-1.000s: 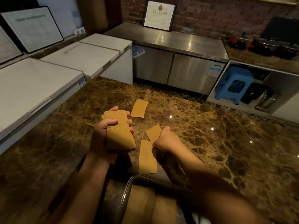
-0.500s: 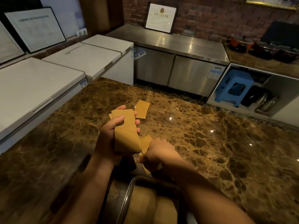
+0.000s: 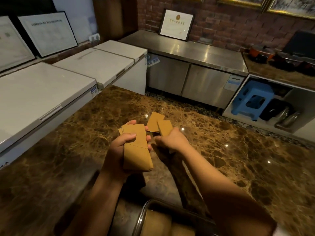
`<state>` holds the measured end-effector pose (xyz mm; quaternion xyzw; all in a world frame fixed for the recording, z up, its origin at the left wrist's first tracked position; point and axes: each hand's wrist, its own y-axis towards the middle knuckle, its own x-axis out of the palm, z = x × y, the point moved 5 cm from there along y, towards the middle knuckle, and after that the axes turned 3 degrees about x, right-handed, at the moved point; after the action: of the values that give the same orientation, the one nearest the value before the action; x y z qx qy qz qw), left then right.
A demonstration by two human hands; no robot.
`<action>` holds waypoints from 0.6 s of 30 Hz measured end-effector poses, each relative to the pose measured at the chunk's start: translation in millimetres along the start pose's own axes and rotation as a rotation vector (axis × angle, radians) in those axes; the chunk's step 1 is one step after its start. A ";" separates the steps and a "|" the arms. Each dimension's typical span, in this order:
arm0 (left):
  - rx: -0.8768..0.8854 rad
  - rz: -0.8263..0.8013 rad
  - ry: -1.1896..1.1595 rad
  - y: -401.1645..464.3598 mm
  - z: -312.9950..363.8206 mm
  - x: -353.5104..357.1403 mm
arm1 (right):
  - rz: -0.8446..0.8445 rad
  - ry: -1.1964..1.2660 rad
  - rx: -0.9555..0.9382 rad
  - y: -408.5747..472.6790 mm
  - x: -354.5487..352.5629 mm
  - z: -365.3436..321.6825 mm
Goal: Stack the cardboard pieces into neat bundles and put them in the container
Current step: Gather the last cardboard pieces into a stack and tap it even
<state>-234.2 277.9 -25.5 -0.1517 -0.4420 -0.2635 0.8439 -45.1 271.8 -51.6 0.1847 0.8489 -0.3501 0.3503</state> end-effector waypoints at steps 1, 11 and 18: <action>-0.009 0.009 -0.007 1.3 0.1 -0.6 | 0.010 0.048 0.012 9.9 -0.4 -7.8; -0.045 -0.040 -0.187 17.2 1.0 -9.8 | 0.151 -0.062 0.164 80.4 34.6 -58.2; -0.039 0.017 -0.205 22.2 3.4 -18.2 | 0.129 -0.031 0.152 95.0 32.4 -65.9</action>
<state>-232.2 303.4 -39.1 -0.1979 -0.5194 -0.2481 0.7934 -44.9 386.9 -85.7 0.2596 0.8008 -0.3929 0.3702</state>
